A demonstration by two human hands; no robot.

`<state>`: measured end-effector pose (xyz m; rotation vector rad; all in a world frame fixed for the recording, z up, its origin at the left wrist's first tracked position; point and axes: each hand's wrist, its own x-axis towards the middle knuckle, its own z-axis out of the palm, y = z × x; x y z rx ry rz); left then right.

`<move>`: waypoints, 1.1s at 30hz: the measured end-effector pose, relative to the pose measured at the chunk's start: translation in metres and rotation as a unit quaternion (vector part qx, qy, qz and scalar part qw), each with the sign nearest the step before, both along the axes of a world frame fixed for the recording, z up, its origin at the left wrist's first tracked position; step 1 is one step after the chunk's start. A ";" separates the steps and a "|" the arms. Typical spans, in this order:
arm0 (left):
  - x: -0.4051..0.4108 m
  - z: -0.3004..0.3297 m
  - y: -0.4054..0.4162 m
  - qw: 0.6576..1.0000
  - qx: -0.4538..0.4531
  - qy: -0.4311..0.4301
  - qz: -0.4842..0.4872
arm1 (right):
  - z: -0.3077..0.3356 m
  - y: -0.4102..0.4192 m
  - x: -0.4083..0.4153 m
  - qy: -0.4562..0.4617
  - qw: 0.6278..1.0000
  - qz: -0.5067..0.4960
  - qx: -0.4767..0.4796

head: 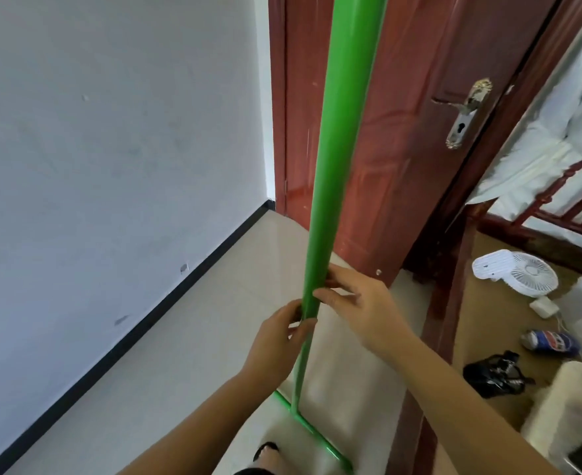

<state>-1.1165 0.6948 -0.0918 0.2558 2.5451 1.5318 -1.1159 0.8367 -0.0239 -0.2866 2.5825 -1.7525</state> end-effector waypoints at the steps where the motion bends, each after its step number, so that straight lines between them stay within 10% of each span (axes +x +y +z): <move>1: -0.007 0.001 -0.005 1.000 -0.003 0.001 0.013 | 0.000 -0.006 -0.010 0.000 1.000 0.011 -0.004; 19: -0.145 0.005 -0.105 0.965 0.014 -0.031 0.260 | 0.008 -0.129 -0.207 -0.016 0.977 0.213 -0.017; 33: -0.278 -0.007 -0.101 0.784 0.078 0.029 0.615 | 0.013 -0.206 -0.390 0.023 0.851 0.525 0.017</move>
